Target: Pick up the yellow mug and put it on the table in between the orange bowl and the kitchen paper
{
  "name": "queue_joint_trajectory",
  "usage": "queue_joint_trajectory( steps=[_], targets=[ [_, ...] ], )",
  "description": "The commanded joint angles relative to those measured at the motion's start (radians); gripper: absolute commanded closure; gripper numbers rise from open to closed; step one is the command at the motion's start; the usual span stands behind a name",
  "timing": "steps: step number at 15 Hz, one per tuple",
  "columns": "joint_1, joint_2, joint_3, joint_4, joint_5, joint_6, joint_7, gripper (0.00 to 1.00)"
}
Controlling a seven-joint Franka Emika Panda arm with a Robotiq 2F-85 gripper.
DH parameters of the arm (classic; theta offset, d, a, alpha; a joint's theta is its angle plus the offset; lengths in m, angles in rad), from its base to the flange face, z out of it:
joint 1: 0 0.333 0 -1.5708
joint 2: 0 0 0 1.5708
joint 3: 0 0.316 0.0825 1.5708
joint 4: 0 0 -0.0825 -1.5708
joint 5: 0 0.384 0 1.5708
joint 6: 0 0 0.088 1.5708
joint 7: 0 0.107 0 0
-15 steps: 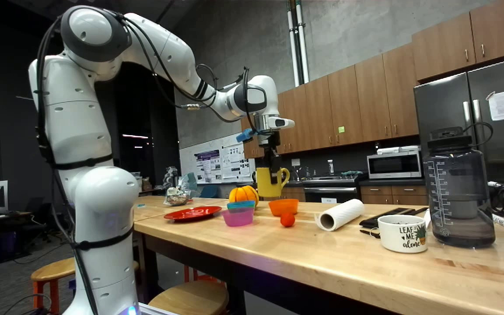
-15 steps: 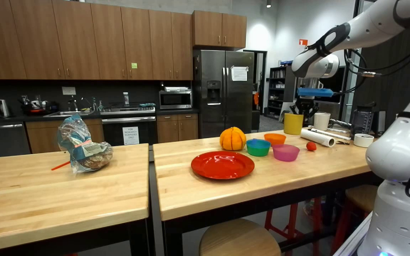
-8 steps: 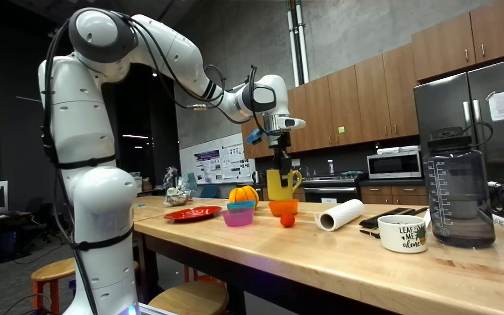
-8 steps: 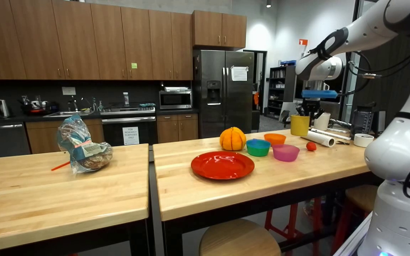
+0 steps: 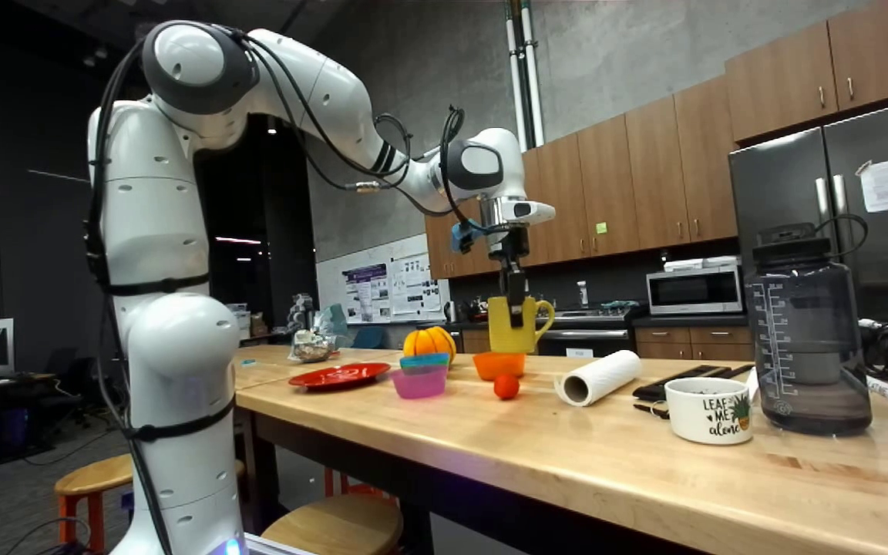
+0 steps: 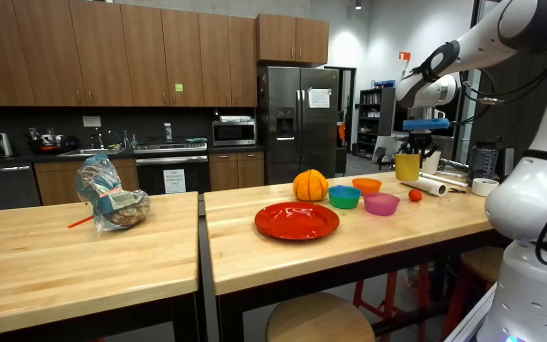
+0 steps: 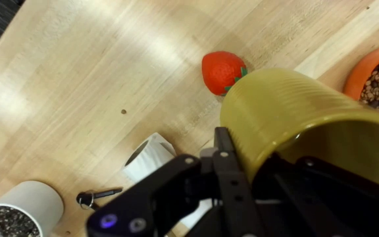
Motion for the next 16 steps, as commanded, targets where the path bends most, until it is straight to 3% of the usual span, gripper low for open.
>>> queue_joint_trajectory(
  steps=[1,4,16],
  targets=[
    [0.003,0.043,0.003,0.081,0.002,-0.091,0.104,0.97],
    [0.012,0.073,0.004,0.101,0.027,-0.113,0.205,0.97],
    [0.036,0.157,-0.005,0.139,0.064,-0.014,0.606,0.97]
  ],
)
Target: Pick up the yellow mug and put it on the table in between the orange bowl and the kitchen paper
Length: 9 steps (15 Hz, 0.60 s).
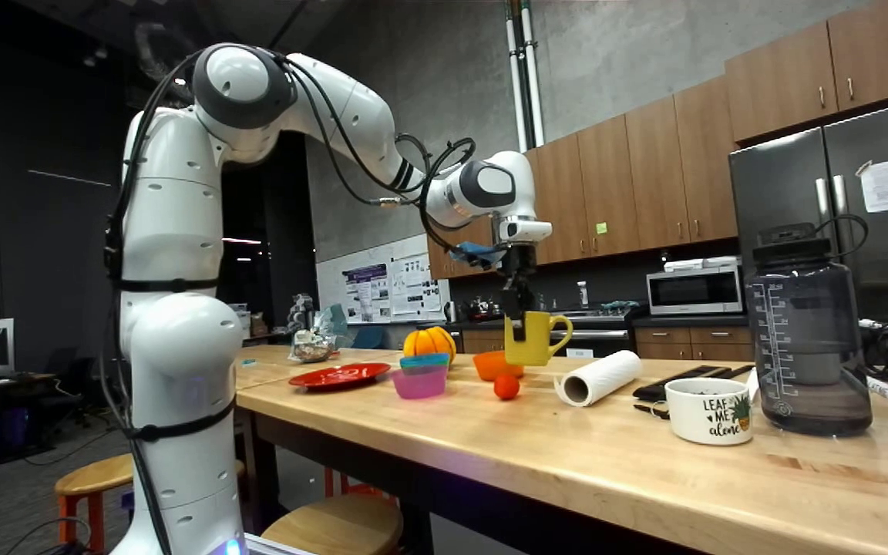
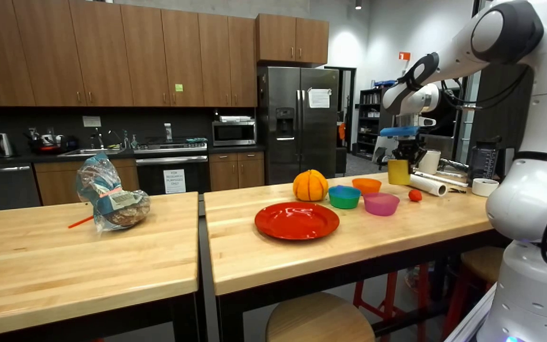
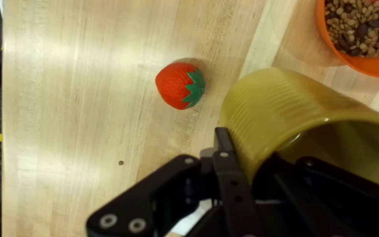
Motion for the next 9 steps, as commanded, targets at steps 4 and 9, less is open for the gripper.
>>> queue_joint_trajectory(
  steps=[4,9],
  targets=[
    [0.010,0.041,-0.011,0.062,0.049,0.052,0.208,0.97],
    [0.016,0.082,-0.016,0.095,0.019,0.078,0.343,0.97]
  ],
)
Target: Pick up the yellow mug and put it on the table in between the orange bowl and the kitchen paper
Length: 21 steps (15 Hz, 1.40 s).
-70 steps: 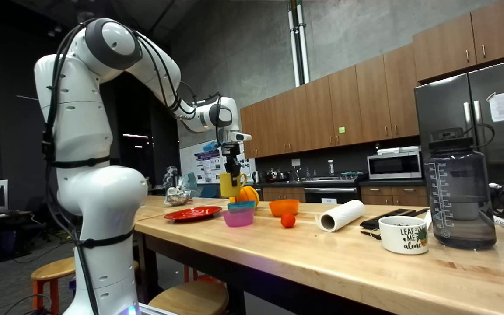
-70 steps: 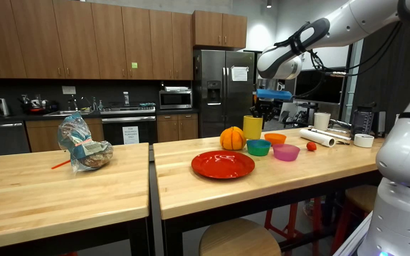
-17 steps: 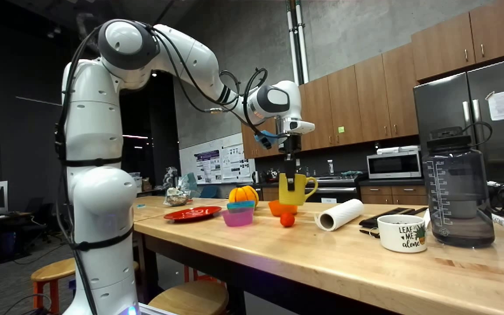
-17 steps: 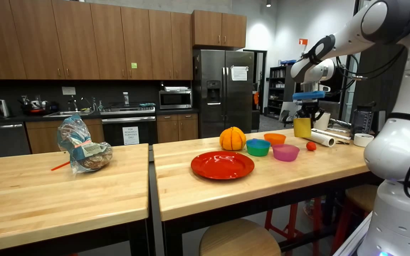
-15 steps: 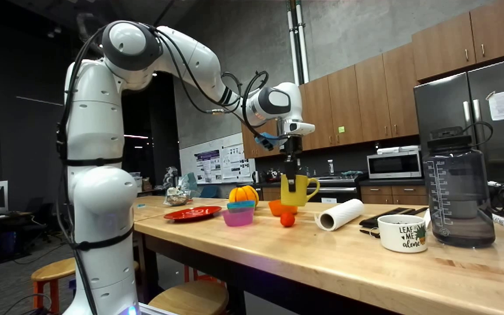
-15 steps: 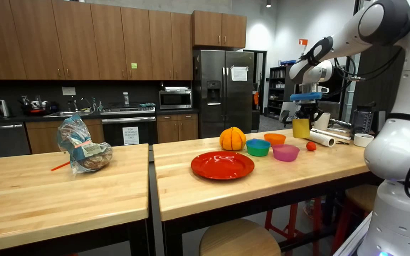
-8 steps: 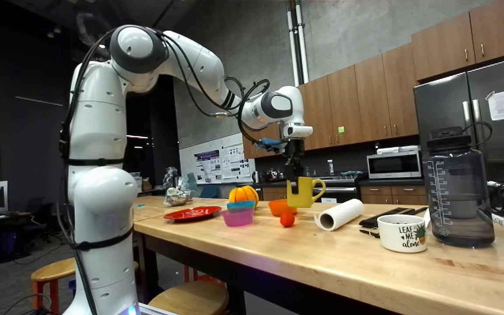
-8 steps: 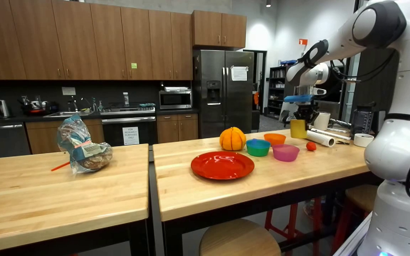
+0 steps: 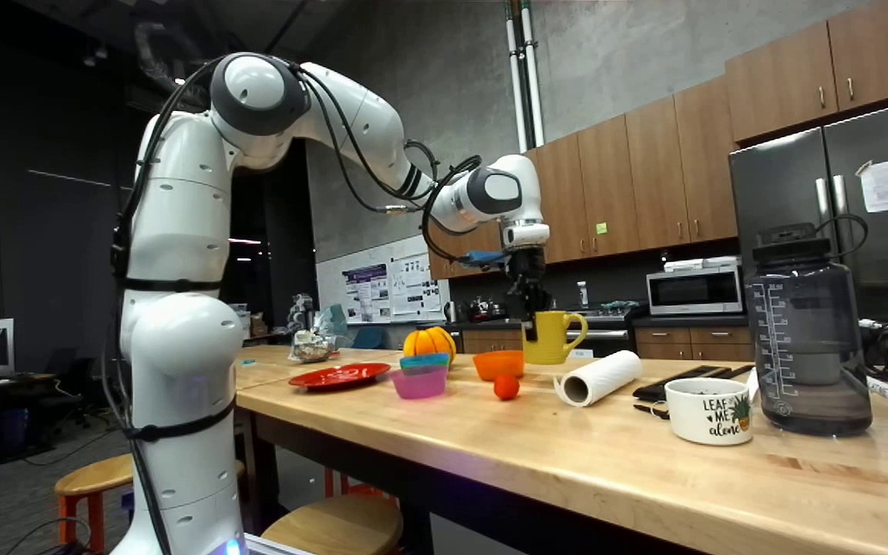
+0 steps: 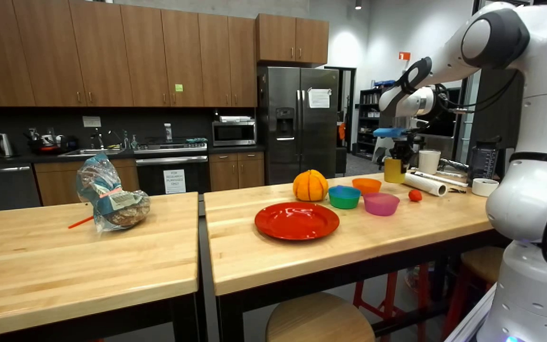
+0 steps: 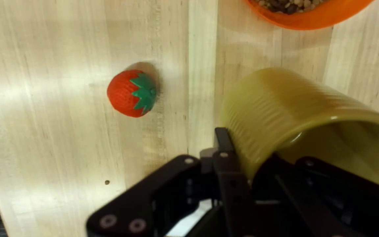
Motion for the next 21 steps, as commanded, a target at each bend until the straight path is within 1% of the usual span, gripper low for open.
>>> queue_joint_trajectory(
  steps=[1,5,9,16,21],
  targets=[
    [0.012,0.029,-0.016,0.049,-0.006,0.005,0.091,0.97],
    [0.015,0.061,-0.018,0.077,-0.005,0.014,0.171,0.97],
    [0.016,0.101,-0.017,0.110,-0.004,0.014,0.196,0.97],
    [0.028,0.163,-0.016,0.153,-0.002,0.006,0.199,0.97],
    [0.037,0.177,-0.016,0.171,-0.001,0.008,0.198,0.97]
  ],
)
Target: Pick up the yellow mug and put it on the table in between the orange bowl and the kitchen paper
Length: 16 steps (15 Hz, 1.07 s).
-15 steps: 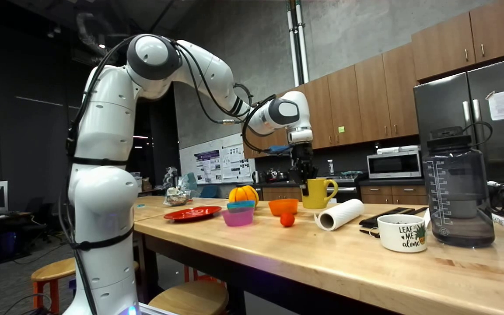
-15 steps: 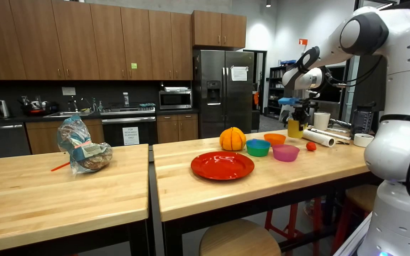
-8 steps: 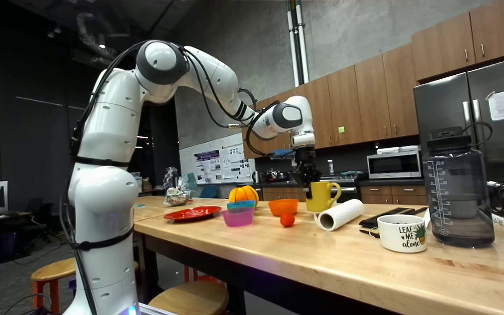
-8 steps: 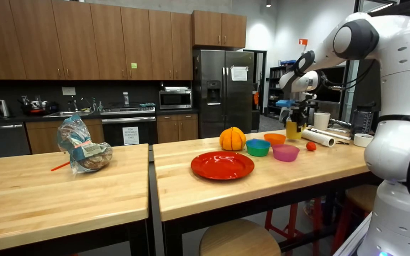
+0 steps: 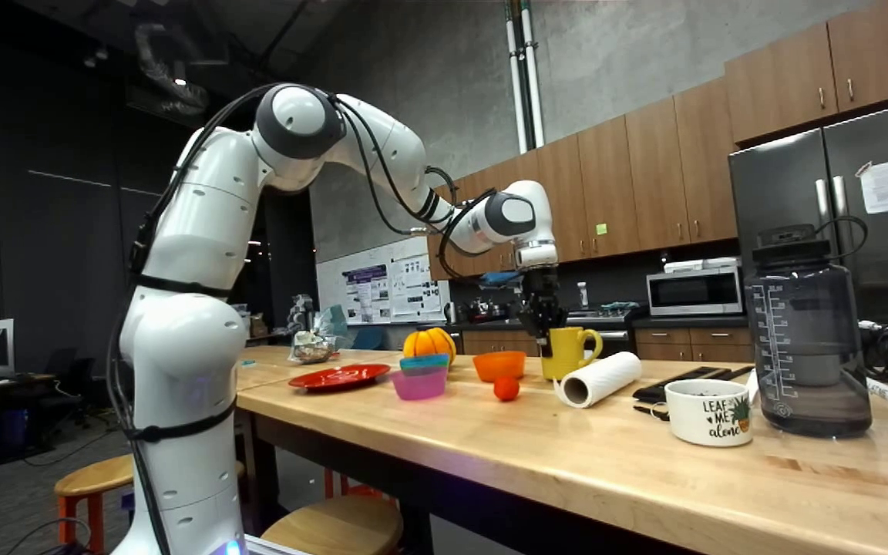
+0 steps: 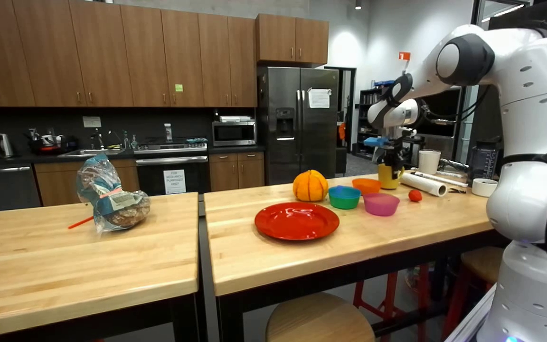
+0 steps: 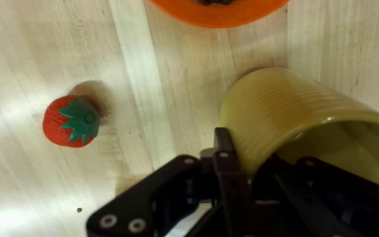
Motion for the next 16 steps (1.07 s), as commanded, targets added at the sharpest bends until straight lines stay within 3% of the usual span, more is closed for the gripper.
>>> queue_joint_trajectory(
  steps=[1,2,3,6,13,16],
  targets=[
    [0.015,0.001,-0.014,0.036,0.000,-0.012,0.009,0.97],
    [0.015,-0.002,-0.014,0.036,0.001,-0.012,0.008,0.97],
    [0.016,-0.004,-0.014,0.036,0.001,-0.012,0.006,0.66],
    [0.021,-0.025,-0.015,0.035,-0.009,-0.004,0.010,0.53],
    [0.038,-0.140,-0.009,0.017,-0.066,-0.004,-0.002,0.07],
    [0.054,-0.231,0.011,-0.007,-0.100,-0.009,-0.065,0.00]
  ],
)
